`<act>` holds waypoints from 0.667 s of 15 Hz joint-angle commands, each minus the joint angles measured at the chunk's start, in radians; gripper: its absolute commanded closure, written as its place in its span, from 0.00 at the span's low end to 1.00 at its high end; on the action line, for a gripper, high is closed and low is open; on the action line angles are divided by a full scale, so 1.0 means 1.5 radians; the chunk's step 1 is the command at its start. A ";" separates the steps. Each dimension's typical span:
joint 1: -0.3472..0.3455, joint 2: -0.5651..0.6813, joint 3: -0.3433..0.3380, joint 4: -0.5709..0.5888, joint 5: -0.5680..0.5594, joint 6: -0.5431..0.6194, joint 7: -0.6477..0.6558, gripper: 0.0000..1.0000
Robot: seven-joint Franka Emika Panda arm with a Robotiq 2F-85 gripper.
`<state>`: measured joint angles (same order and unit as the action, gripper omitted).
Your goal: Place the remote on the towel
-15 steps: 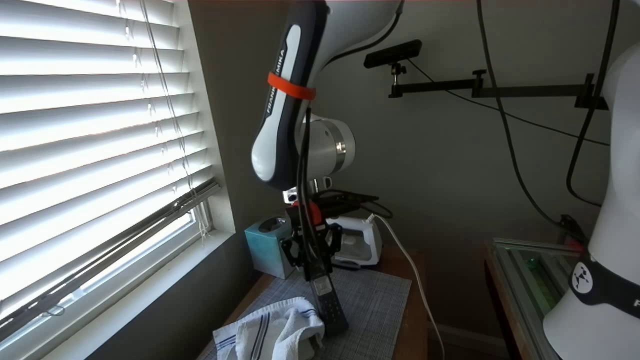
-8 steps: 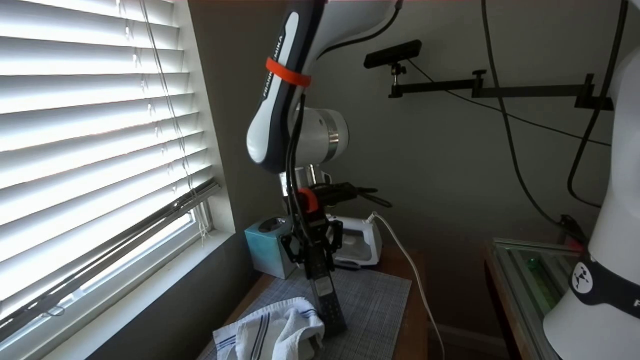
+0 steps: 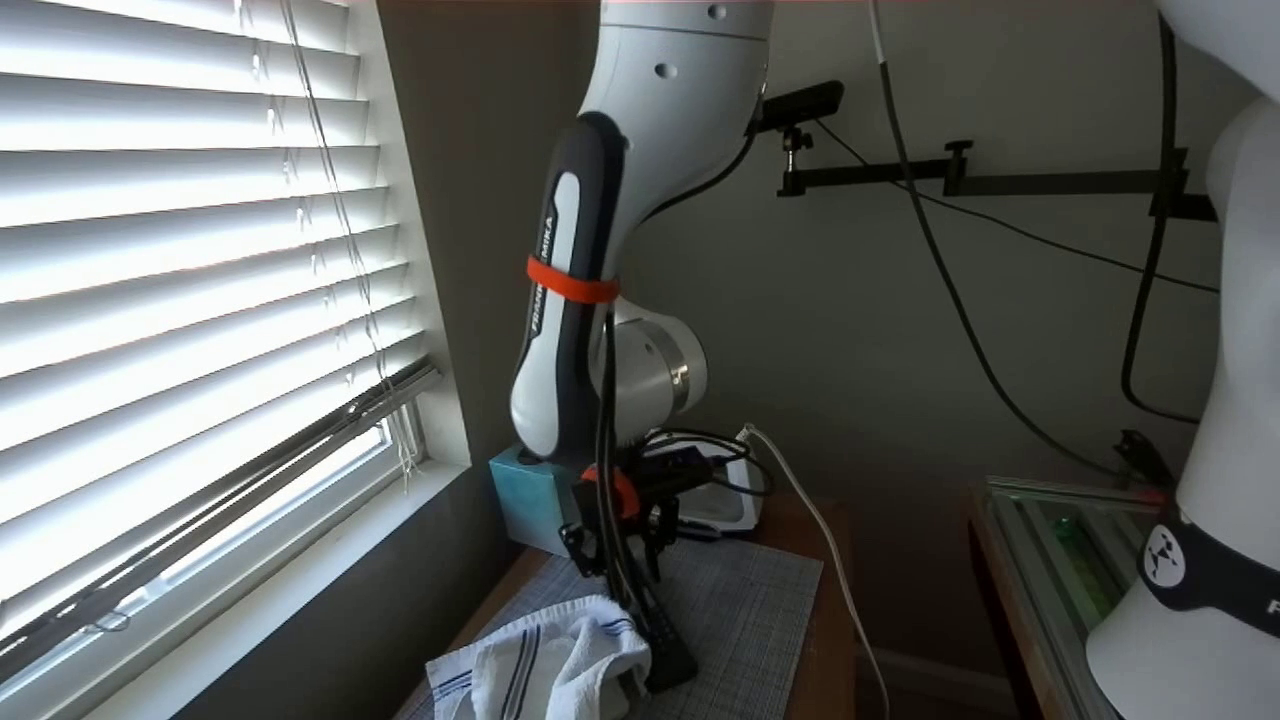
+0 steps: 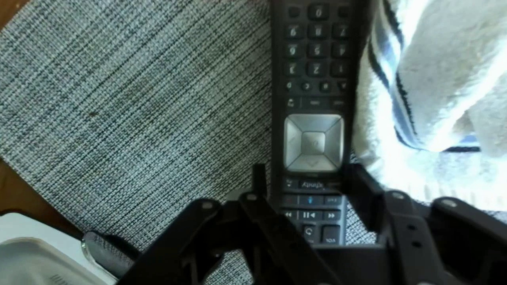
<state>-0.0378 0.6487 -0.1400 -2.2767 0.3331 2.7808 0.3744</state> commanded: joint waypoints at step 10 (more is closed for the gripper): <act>-0.003 0.002 0.027 -0.060 0.020 0.197 0.014 0.00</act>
<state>-0.0313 0.6717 -0.1113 -2.3283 0.3473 3.0567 0.3910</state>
